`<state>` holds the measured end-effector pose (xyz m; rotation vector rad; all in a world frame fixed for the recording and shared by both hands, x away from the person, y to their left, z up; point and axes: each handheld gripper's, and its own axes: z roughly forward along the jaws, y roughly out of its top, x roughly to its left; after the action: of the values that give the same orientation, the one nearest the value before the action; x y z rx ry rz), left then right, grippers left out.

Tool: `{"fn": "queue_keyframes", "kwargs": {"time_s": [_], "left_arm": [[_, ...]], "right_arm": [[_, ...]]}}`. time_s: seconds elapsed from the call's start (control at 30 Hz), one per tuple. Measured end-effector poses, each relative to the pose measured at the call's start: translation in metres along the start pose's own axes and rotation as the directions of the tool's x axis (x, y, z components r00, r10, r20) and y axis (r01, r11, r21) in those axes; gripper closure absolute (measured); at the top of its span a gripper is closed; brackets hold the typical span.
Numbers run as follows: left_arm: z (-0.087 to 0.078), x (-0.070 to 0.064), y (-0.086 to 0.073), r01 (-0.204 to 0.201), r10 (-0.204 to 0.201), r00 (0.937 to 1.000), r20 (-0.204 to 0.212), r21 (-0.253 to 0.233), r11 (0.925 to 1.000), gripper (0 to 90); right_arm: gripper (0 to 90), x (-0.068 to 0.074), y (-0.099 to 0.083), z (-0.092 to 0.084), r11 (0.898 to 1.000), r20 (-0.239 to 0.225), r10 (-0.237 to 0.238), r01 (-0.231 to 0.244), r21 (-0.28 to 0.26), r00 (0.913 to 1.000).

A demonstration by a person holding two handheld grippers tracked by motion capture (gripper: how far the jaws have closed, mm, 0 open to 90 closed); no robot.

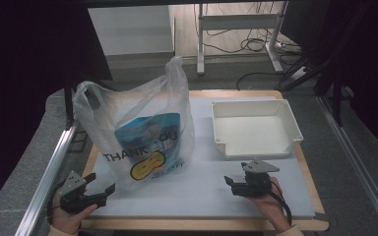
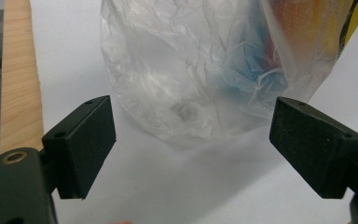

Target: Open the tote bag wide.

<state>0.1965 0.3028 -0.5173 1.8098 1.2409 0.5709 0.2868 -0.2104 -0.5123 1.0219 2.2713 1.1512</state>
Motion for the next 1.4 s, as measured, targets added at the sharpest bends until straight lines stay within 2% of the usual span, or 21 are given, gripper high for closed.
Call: {"fn": "queue_keyframes", "kwargs": {"time_s": [0.9,1.13,1.4], "left_arm": [[-0.003,0.001,0.001,0.006,-0.006,0.9999,-0.010,-0.013,0.9999,14.8],[-0.006,0.002,0.004,0.005,-0.006,1.0000,-0.007,-0.036,0.9993,15.6],[-0.013,0.001,0.011,0.005,-0.004,0.9999,0.009,-0.067,0.9977,17.6]], "right_arm": [[20.8,-0.002,0.000,-0.005,1.000,-0.008,0.003,-0.003,-0.020,1.0000],[22.6,-0.002,0.001,-0.010,0.998,0.002,0.012,-0.012,-0.056,0.9999],[23.2,0.000,0.007,-0.013,0.997,-0.013,0.010,-0.011,-0.076,0.9999]]}}
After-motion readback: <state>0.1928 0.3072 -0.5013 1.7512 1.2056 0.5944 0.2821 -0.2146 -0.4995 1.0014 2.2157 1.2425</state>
